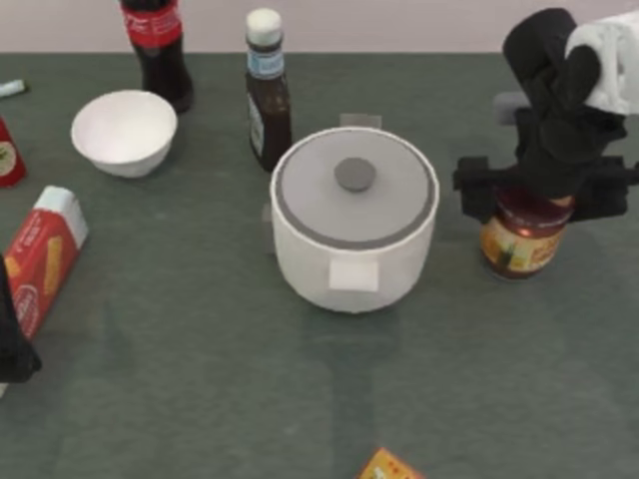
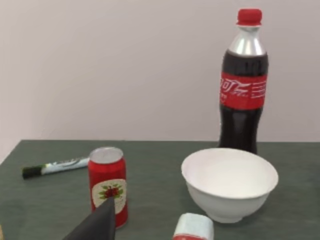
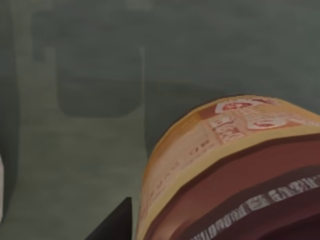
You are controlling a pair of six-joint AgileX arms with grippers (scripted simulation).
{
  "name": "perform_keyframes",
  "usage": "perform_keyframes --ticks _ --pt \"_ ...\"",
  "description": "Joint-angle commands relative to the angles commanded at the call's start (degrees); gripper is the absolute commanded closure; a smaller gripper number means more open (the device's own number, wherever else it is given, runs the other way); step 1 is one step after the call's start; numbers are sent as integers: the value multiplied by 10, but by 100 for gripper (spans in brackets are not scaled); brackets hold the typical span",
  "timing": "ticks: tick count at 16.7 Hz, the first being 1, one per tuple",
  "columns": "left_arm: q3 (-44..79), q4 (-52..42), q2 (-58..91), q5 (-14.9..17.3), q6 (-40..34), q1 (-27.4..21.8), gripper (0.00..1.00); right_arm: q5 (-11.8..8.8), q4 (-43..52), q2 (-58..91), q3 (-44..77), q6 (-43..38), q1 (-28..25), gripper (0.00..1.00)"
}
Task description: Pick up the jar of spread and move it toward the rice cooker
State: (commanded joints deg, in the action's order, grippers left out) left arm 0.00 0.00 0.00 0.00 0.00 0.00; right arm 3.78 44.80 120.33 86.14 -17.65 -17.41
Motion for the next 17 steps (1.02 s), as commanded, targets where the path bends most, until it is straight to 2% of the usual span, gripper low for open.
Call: perform_keyframes --ticks 11,17 --pt "0 0 0 0 0 0 0 0 0 0 0 0 0 2" --pt "0 0 0 0 0 0 0 0 0 0 0 0 0 0"
